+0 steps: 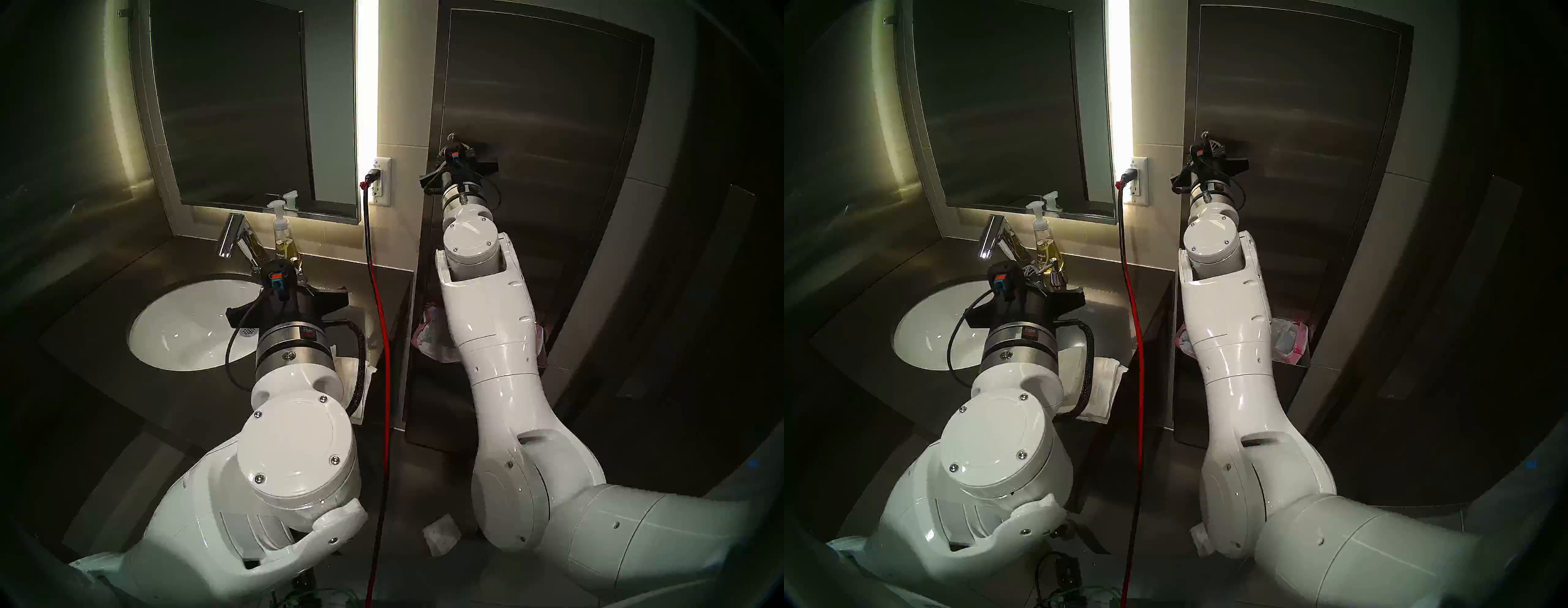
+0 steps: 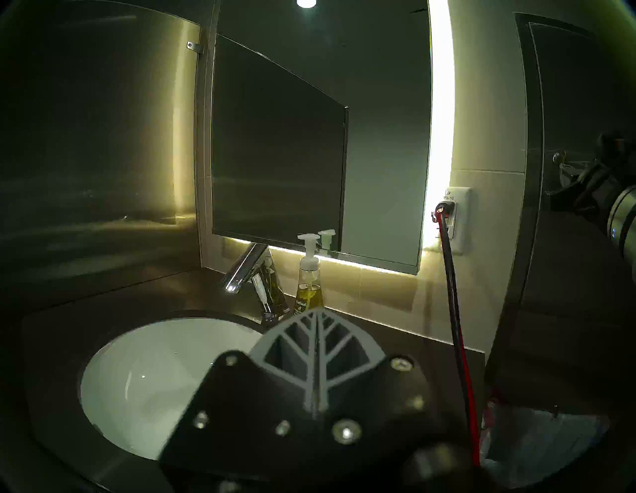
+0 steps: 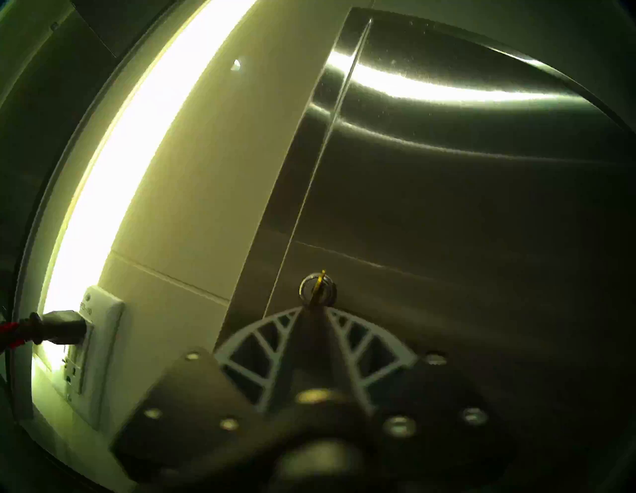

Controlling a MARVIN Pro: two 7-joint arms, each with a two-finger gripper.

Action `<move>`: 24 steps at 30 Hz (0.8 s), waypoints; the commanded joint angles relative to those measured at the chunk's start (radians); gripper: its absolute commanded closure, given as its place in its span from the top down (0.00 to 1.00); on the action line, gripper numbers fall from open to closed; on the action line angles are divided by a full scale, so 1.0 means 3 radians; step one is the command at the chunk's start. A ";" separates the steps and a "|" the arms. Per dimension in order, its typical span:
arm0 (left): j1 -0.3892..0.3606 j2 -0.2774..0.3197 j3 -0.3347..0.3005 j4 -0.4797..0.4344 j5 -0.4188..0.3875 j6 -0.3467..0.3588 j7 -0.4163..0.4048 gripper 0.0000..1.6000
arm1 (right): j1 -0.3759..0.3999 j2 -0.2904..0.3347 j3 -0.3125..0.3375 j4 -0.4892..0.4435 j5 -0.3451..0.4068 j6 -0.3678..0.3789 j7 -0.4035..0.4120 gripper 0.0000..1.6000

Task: Twist key and open towel dispenser

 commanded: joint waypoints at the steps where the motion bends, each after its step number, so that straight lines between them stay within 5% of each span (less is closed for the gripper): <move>1: -0.0073 -0.0013 0.0002 -0.0031 0.0003 0.0010 0.0050 0.13 | 0.0164 -0.0010 0.0004 0.0005 -0.0055 0.0034 -0.0087 0.35; 7: -0.0097 -0.0006 0.0006 -0.0031 -0.0029 0.0009 0.0058 0.13 | 0.0244 -0.0015 0.0004 0.0065 -0.0089 0.0090 -0.0153 0.52; 10: -0.0104 -0.0003 0.0004 -0.0031 -0.0037 0.0009 0.0060 0.13 | 0.0256 -0.0018 0.0003 0.0077 -0.0098 0.0104 -0.0168 0.66; 11: -0.0110 -0.0001 0.0005 -0.0031 -0.0045 0.0009 0.0062 0.13 | 0.0262 -0.0023 -0.0005 0.0093 -0.0109 0.0118 -0.0182 0.78; 18: -0.0124 0.0000 0.0013 -0.0031 -0.0067 0.0009 0.0068 0.13 | 0.0281 -0.0043 -0.0021 0.0136 -0.0138 0.0156 -0.0228 0.79; 21: -0.0128 0.0000 0.0017 -0.0031 -0.0077 0.0009 0.0070 0.13 | 0.0300 -0.0051 -0.0028 0.0148 -0.0149 0.0171 -0.0250 0.66; 22: -0.0134 0.0002 0.0015 -0.0031 -0.0084 0.0010 0.0071 0.13 | 0.0311 -0.0056 -0.0034 0.0157 -0.0155 0.0180 -0.0262 0.50; 24: -0.0135 0.0001 0.0018 -0.0031 -0.0088 0.0011 0.0072 0.13 | 0.0317 -0.0059 -0.0036 0.0164 -0.0160 0.0186 -0.0271 0.50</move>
